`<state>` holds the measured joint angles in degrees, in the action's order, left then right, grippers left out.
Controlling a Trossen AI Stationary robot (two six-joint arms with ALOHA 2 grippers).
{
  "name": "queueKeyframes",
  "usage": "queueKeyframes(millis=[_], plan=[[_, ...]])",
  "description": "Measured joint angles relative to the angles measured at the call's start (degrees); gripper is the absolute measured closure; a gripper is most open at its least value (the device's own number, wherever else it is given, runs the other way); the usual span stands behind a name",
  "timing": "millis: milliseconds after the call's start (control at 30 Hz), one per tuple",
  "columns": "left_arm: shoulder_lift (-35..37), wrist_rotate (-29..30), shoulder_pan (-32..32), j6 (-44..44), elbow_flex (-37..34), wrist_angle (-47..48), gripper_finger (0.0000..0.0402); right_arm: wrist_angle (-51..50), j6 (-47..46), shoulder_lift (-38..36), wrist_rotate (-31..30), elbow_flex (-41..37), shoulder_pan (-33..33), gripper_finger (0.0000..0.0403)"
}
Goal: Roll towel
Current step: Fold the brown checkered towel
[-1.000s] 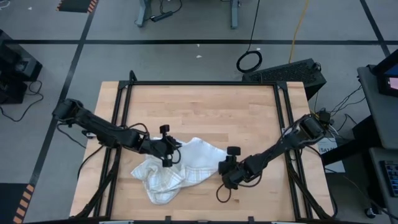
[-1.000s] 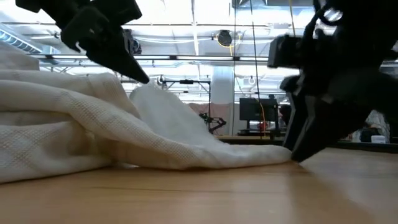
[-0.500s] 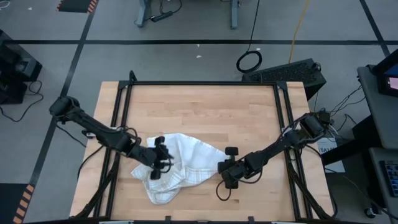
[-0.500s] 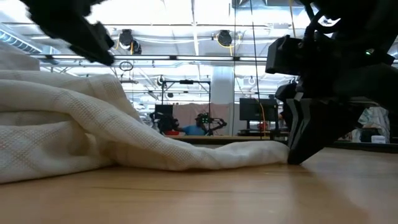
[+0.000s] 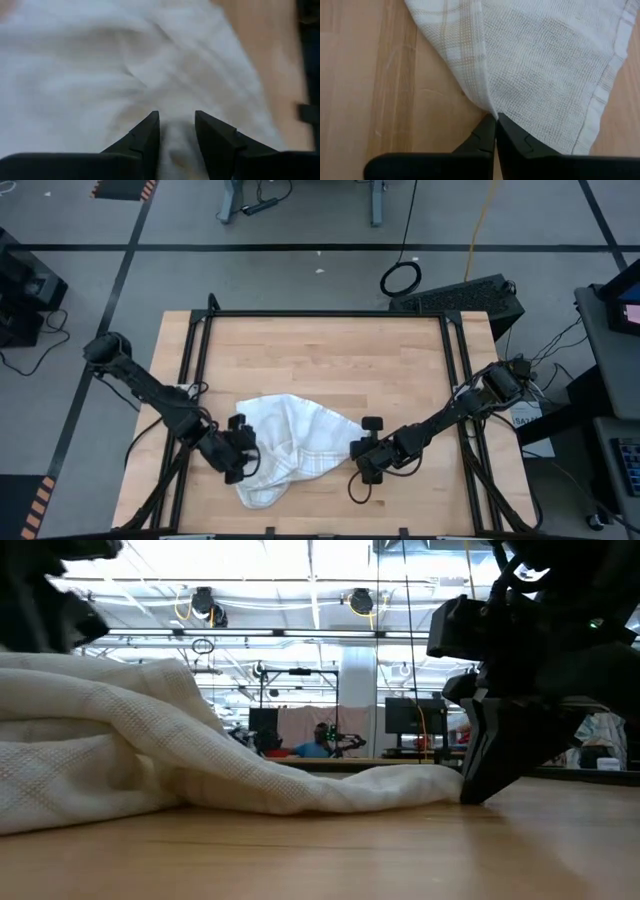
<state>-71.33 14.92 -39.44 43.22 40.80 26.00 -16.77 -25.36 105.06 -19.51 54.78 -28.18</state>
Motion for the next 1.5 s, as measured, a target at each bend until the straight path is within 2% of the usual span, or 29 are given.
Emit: queueKeyframes(millis=[100, 200, 367, 500, 567, 633, 733, 800, 900, 1000, 1067, 1167, 1267, 1500], plan=[[-0.97, -5.71, -2.08, -0.02, 0.0, -5.23, 0.0272, 0.19, 0.02, 0.02, 0.04, 0.0, -0.02, 0.0397], [-1.02, -6.54, -3.57, -4.54, 0.81, -9.28, 0.0272, 0.38, -0.02, 0.04, 0.04, 0.0, -0.02, 0.0395], [-0.94, 7.1, -1.03, -13.7, 4.95, -8.57, 0.0272, 1.23, 0.33, 0.07, 0.18, -0.05, -0.02, 0.0395], [-1.25, 9.21, 3.91, -18.21, 4.99, -7.27, 0.0272, 1.9, 0.38, 0.1, 0.32, -0.11, -0.02, 0.0395], [-2.72, 6.58, 6.72, -18.34, 4.0, -6.29, 0.0272, 2.03, 0.03, 0.11, 0.35, -0.11, -0.01, 0.0395], [-5.57, -0.08, 9.13, -18.49, 3.09, -6.59, 0.0271, 2.1, -0.41, 0.11, 0.35, -0.11, 0.0, 0.0395], [-9.86, -12.14, 10.13, -19.38, 1.97, -15.31, 0.0271, 2.16, -0.87, 0.11, 0.35, -0.11, -0.02, 0.0395], [-12.66, -15.63, 9.67, -19.96, 1.77, -21.44, 0.0271, 2.29, -0.87, 0.11, 0.35, -0.11, -0.02, 0.0395], [-16.22, -12.03, 9.35, -20.18, 1.66, -23.64, 0.0272, 2.33, -0.83, 0.11, 0.33, -0.09, -0.02, 0.0395], [-18.0, -11.5, 9.88, -20.28, 1.62, -22.45, 0.0284, 2.44, -0.89, 0.11, 0.35, -0.09, -0.04, 0.0394], [-18.05, -11.52, 9.76, -20.07, 1.62, -22.32, 0.031, 2.48, -1.11, 0.11, 0.53, -0.09, -0.16, 0.0394], [-15.88, -11.57, 9.31, -19.73, 2.27, -22.1, 0.0375, 2.51, -2.1, 0.11, 1.03, -0.06, -0.71, 0.0394], [-11.88, -10.62, 8.48, -20.16, 3.89, -21.31, 0.0392, 2.72, -2.79, 0.11, 1.42, 0.0, -1.74, 0.0394], [-3.5, 3.78, 4.72, -28.1, 8.05, -17.31, 0.0398, 7.44, -7.75, 0.22, 2.91, 0.0, -4.07, 0.039]])
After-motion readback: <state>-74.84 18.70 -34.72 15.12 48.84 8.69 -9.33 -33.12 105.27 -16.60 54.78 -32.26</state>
